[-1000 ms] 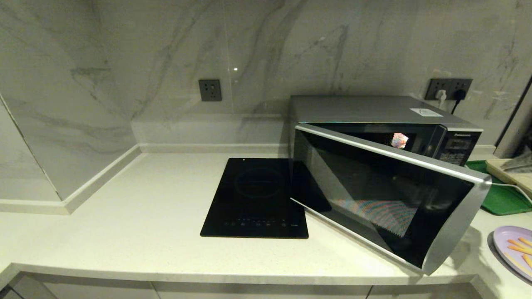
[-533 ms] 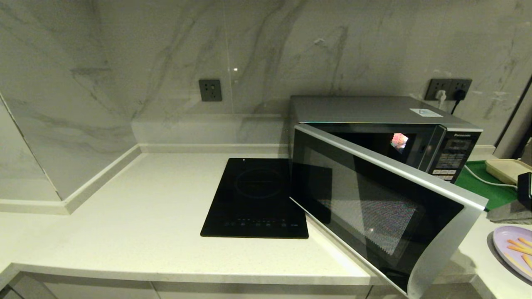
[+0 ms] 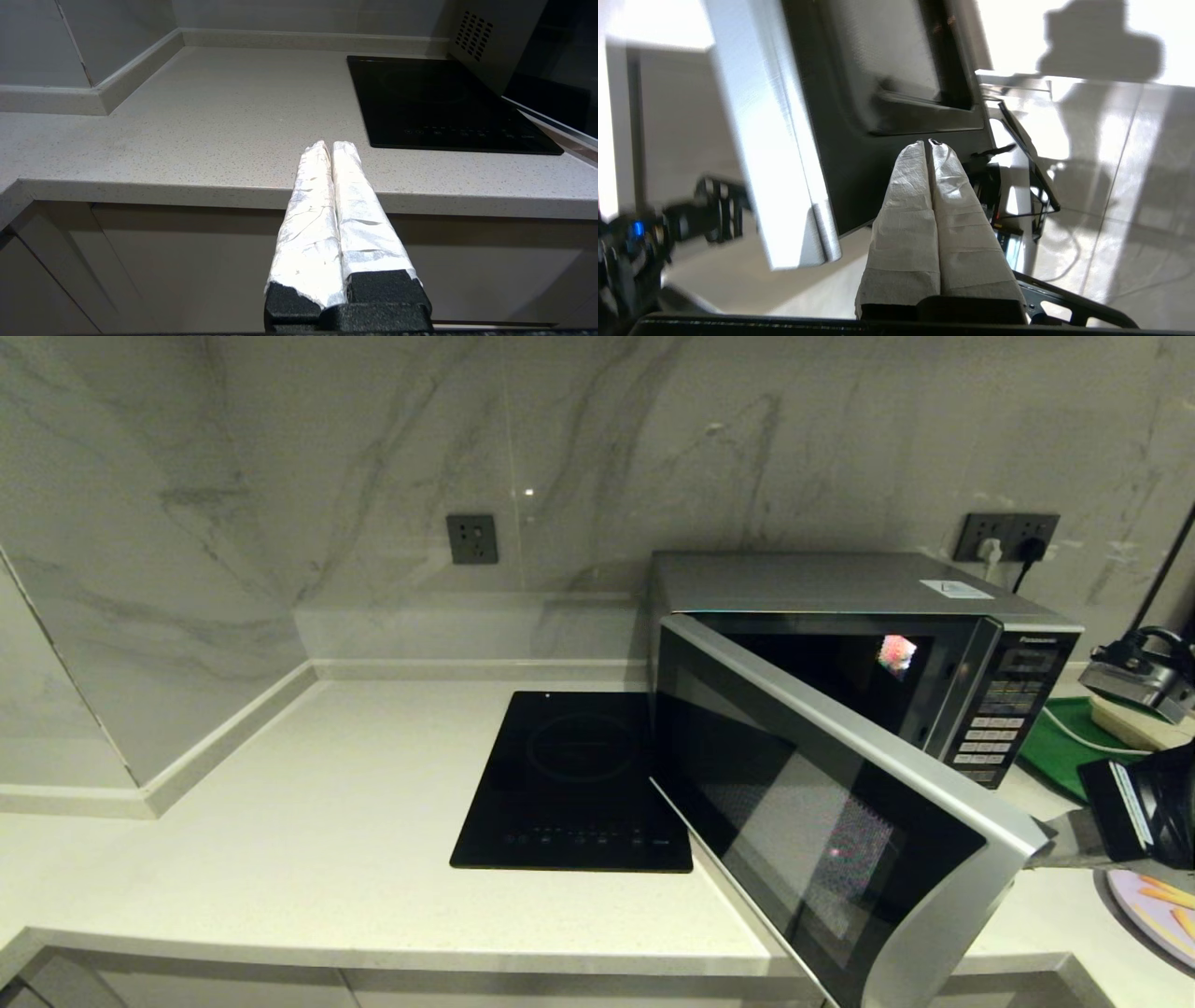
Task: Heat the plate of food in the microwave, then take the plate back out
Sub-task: Open the microwave oven
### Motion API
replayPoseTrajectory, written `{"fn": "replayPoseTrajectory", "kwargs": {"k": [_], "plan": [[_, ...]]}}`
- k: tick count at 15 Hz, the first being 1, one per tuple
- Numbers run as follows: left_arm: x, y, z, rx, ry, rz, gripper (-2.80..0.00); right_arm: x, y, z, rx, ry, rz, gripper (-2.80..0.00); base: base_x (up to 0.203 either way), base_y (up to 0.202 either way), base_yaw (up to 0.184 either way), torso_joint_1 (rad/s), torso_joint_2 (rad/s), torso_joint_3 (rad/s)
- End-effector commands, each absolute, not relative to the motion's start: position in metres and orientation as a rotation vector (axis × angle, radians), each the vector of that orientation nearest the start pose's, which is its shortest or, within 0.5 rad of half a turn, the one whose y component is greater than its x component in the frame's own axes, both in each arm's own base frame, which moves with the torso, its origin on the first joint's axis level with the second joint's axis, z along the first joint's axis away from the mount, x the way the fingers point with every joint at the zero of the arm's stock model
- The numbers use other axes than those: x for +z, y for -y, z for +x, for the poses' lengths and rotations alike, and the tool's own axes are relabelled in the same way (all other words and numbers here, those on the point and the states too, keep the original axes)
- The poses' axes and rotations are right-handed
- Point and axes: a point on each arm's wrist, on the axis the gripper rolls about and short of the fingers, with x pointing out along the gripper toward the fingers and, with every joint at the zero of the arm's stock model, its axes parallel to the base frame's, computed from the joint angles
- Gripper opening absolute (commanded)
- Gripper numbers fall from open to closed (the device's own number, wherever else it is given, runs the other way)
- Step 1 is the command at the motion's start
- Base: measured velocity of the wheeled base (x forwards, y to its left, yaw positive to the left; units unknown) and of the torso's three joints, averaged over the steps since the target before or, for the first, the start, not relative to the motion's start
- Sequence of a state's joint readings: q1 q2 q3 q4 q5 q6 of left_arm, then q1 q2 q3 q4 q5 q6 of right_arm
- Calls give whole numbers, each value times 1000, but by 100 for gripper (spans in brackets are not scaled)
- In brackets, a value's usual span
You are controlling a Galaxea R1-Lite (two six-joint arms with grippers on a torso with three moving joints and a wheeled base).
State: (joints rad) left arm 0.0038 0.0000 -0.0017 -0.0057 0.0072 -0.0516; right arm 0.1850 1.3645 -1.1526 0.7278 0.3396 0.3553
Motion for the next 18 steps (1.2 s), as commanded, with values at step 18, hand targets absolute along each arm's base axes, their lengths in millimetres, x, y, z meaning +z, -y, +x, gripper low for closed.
{"fn": "replayPoseTrajectory", "kwargs": {"k": [18], "plan": [[77,0,-23,12,9,-52,-280,250,-148,179,703,-1041,101,-280,0,0,0,0,0,0]]}}
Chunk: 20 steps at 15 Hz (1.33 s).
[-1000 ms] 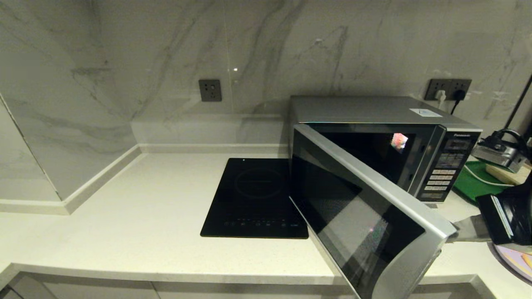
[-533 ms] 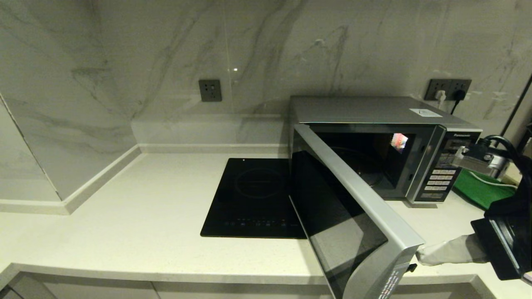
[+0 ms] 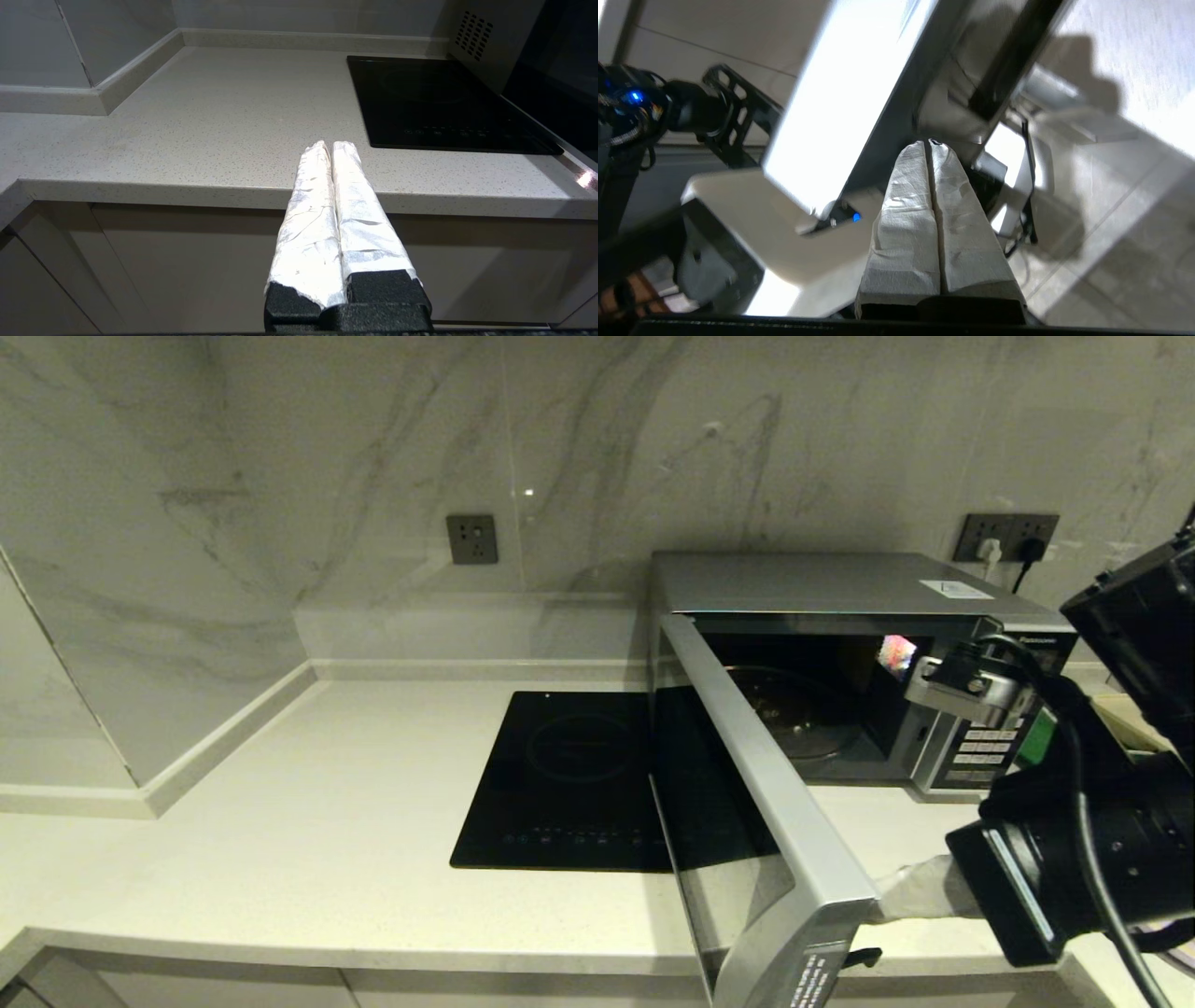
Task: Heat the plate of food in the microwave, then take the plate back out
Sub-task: Open the microwave oven, then put the plate in the microwave oven
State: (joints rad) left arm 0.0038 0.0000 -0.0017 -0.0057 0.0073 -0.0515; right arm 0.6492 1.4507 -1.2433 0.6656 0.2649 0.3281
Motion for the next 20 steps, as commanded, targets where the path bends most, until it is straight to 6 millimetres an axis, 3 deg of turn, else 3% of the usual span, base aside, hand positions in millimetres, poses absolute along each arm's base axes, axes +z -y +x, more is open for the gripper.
{"fn": "replayPoseTrajectory", "kwargs": {"k": [1,5,20], "plan": [[77,0,-23,11,8,-52,-280,248,-155,182,714,-1043,92,-280,0,0,0,0,0,0],[77,0,-23,11,9,-52,-280,243,-177,188,744,-1062,52,-280,0,0,0,0,0,0],[77,0,-23,11,8,-52,-280,239,-182,184,729,-1064,19,-280,0,0,0,0,0,0]]}}
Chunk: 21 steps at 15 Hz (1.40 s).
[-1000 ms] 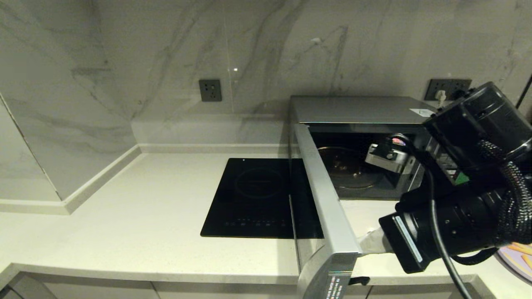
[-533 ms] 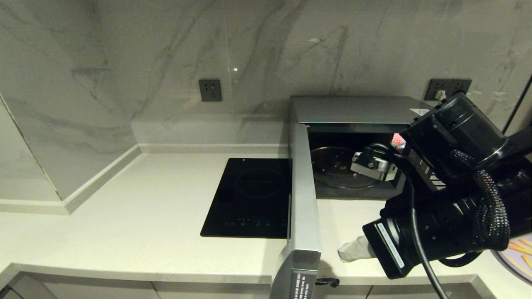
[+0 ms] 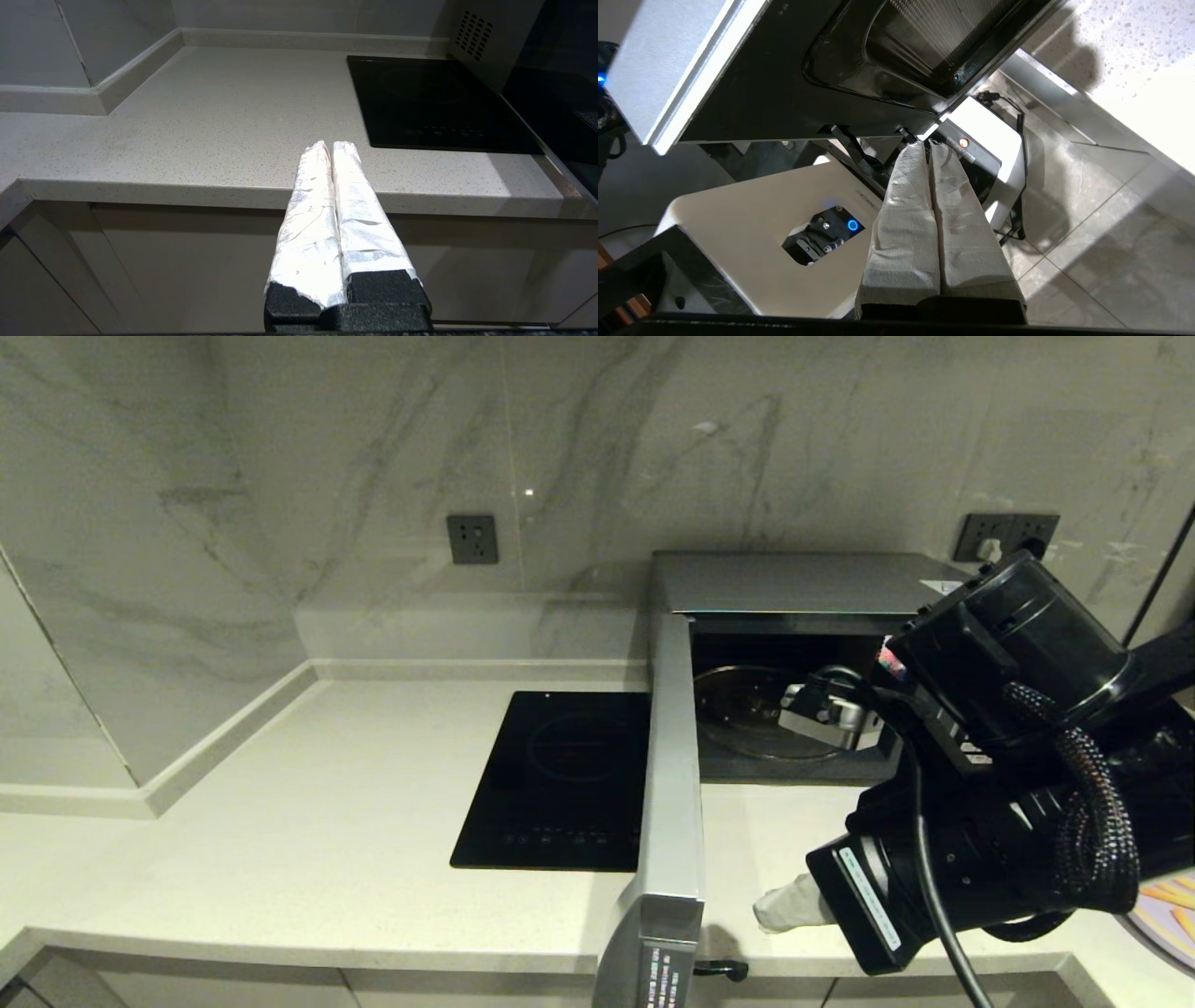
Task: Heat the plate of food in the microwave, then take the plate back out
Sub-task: Put the plate in the microwave oven
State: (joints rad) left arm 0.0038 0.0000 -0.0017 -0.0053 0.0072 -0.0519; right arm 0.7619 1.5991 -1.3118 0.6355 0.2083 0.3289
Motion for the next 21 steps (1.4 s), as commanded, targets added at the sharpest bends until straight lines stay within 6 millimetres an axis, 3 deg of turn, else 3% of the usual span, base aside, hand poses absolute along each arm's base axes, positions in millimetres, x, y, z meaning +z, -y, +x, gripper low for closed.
{"fn": "replayPoseTrajectory", "kwargs": {"k": [1,4,6,8,11,13,16,21], "plan": [[77,0,-23,12,8,-52,-280,239,-182,184,719,-1065,16,-280,0,0,0,0,0,0],[77,0,-23,12,9,-52,-280,244,-168,187,541,-1012,56,-280,0,0,0,0,0,0],[76,0,-23,12,9,-52,-280,248,-149,206,236,-918,162,-280,0,0,0,0,0,0],[77,0,-23,12,8,-52,-280,248,-107,231,-119,-817,297,-280,0,0,0,0,0,0],[76,0,-23,11,9,-52,-280,251,-20,240,-502,-726,448,-280,0,0,0,0,0,0],[77,0,-23,12,8,-52,-280,246,37,233,-723,-709,502,0,0,0,0,0,0,0],[77,0,-23,12,8,-52,-280,242,102,208,-927,-708,585,0,0,0,0,0,0,0],[77,0,-23,12,8,-52,-280,221,164,171,-1110,-820,778,0,0,0,0,0,0,0]]}}
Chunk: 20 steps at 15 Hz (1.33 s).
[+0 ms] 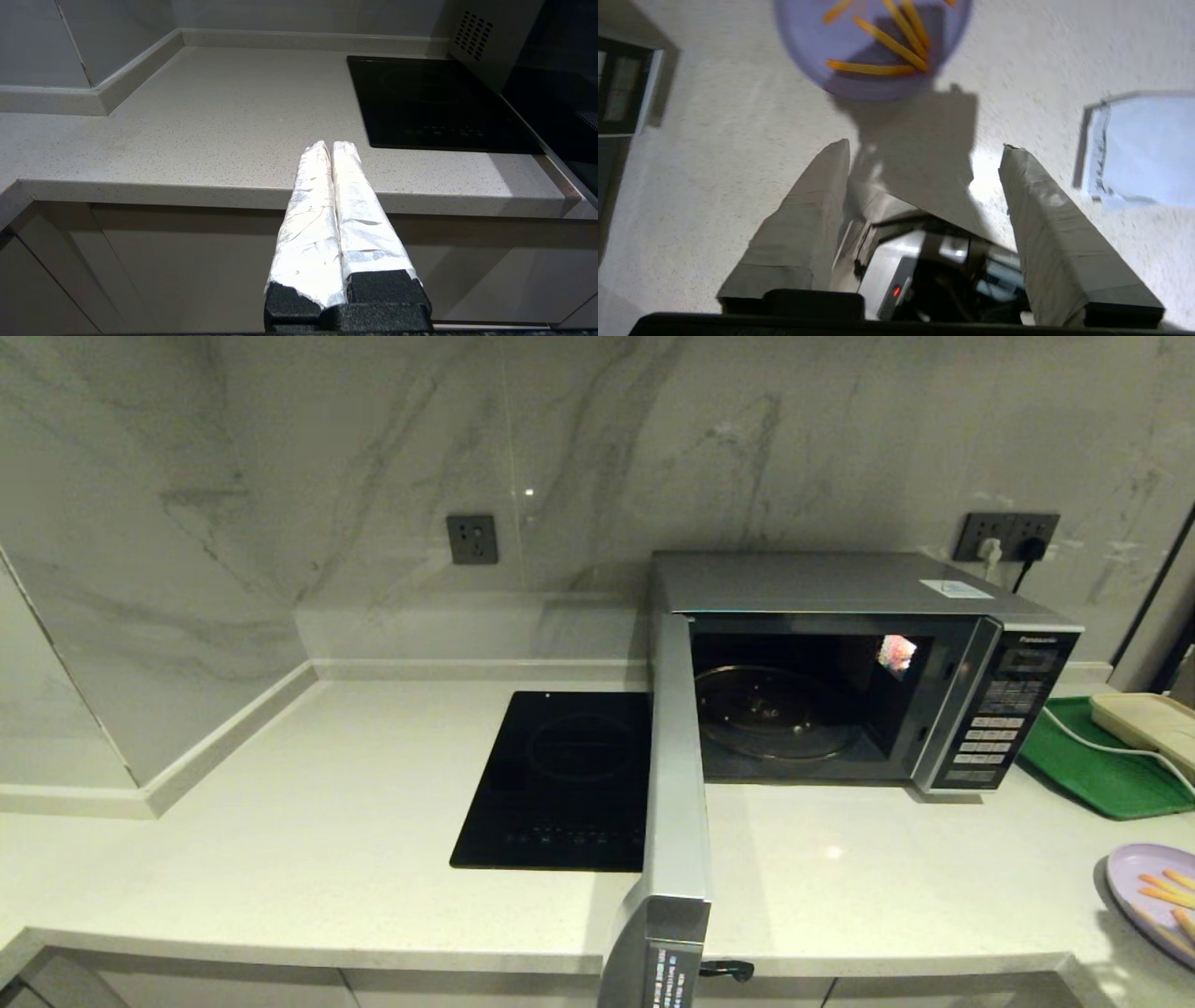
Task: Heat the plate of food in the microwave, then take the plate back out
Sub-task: Put the plate in the microwave oven
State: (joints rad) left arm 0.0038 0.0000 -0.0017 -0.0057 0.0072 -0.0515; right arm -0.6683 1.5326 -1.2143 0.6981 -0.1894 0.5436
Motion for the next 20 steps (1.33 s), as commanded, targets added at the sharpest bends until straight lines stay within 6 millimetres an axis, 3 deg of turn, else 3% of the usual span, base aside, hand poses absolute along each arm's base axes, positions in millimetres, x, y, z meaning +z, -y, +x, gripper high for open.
{"fn": "replayPoseTrajectory", "kwargs": {"k": [1,6,13,15,20], "plan": [[76,0,-23,12,10,-52,-280,213,173,169,-1138,-852,822,0,0,0,0,0,0,0],[77,0,-23,12,8,-52,-280,163,209,185,-1249,-984,971,0,0,0,0,0,0,0],[77,0,-23,11,8,-52,-280,111,256,225,-1328,-997,964,0,0,0,0,0,0,0],[77,0,-23,12,9,-52,-280,94,268,224,-1361,-1001,971,0,0,0,0,0,0,0],[76,0,-23,12,10,-52,-280,82,282,215,-1398,-996,999,0,0,0,0,0,0,0]]}}
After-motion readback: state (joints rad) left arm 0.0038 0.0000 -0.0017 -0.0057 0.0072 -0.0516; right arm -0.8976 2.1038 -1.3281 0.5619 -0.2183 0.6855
